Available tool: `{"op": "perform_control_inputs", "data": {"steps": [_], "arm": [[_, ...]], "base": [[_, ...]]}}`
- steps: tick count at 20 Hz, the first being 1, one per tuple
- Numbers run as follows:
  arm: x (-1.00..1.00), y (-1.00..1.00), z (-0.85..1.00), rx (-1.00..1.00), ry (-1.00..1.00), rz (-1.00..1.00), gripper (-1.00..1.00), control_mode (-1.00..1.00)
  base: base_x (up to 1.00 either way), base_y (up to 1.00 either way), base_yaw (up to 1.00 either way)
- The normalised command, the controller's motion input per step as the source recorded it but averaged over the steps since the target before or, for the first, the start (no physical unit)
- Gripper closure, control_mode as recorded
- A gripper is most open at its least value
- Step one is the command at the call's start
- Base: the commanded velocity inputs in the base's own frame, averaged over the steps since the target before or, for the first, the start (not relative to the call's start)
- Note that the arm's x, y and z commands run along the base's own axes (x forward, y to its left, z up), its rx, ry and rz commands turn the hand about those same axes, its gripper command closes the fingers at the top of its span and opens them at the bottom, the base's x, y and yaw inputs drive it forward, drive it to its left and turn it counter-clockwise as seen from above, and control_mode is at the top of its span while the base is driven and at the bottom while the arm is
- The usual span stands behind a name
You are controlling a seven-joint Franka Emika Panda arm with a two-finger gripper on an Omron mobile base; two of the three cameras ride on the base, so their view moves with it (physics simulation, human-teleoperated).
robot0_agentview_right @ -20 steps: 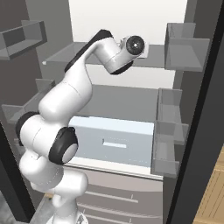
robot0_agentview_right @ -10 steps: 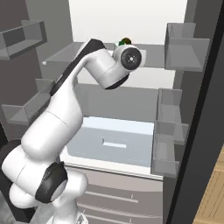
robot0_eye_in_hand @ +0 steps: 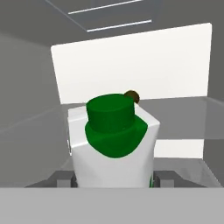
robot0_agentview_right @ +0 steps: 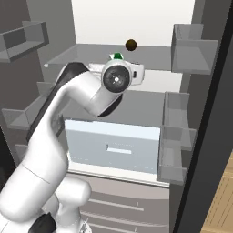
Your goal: Take out the milk from the fridge and place it on the tray on the counter. Then take the sugar cube near the tray and place it in the tray.
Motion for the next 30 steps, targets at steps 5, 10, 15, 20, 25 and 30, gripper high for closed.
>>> {"op": "perform_control_inputs", "data": {"steps": [5,10,15,20,25,30], "arm": [[-1.00,0.34,-0.10,-0.02,0.03,-0.13,1.00,-1.00],[-0.99,0.23,0.00,0.03,0.18,-0.14,1.00,-1.00],[-0.67,0.18,0.00,0.00,0.21,-0.15,1.00,-1.00],[-0.63,0.26,0.00,0.01,0.09,0.00,1.00,-1.00],[-0.22,0.54,-0.12,0.00,-0.01,0.05,1.00,-1.00],[-0.10,0.24,-0.12,0.04,-0.02,0.02,1.00,-1.00]], "base": [[0.00,0.00,0.00],[0.00,0.00,0.00],[0.00,0.00,0.00],[0.00,0.00,0.00],[0.00,0.00,0.00],[0.00,0.00,0.00]]}}
